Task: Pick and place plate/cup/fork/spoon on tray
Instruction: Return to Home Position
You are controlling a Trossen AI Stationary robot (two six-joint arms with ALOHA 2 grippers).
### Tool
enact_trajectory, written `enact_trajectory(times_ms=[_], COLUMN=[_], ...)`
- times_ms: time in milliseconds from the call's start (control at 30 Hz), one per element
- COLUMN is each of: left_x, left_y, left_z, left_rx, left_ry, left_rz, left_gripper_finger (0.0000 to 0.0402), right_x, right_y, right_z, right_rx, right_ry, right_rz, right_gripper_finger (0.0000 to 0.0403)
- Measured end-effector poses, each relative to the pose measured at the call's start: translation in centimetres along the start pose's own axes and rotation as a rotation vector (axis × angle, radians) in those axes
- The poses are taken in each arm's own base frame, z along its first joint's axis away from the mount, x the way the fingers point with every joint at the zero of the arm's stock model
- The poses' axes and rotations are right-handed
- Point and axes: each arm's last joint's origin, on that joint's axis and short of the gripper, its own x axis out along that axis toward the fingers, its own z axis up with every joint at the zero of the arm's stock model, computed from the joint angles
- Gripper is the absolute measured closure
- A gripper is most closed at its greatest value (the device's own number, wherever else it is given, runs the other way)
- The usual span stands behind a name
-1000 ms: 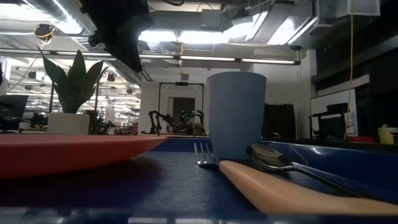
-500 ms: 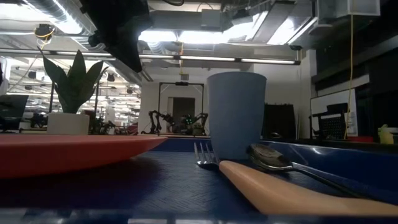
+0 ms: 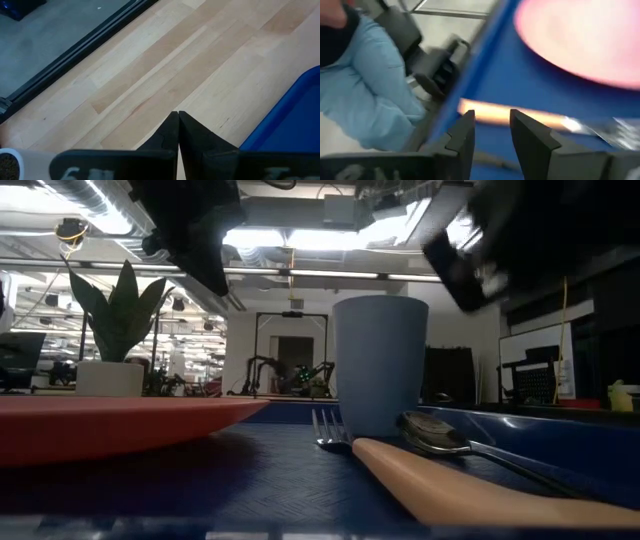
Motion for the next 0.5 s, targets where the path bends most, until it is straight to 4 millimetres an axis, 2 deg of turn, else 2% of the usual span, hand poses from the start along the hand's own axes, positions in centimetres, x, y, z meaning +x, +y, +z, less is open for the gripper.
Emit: enact_trajectory(times_ms=[200,367,500], left_x=[0.0,0.0,0.0], left_y=[0.0,0.0,0.0], left_z=[0.0,0.0,0.0], left_rx=[0.000,-0.002,-0.002], left_ry=[0.000,-0.001,-0.002], left_rz=[0.000,-0.001,-0.001], left_gripper_finger=[0.0401,0.0401,0.0401], right_x=[-4.6,-7.9,-9.7], right_y=[-2.0,-2.6,-2.7], right_z=[-3.7,-4.9,-5.2], right_rx=[0.104,0.142,0.122], right_ry=[-0.006,-0.086,-0.139], right_rz=[-0.029,-0.062,-0.054], right_gripper_finger=[0.0276,0.0276,0.0276])
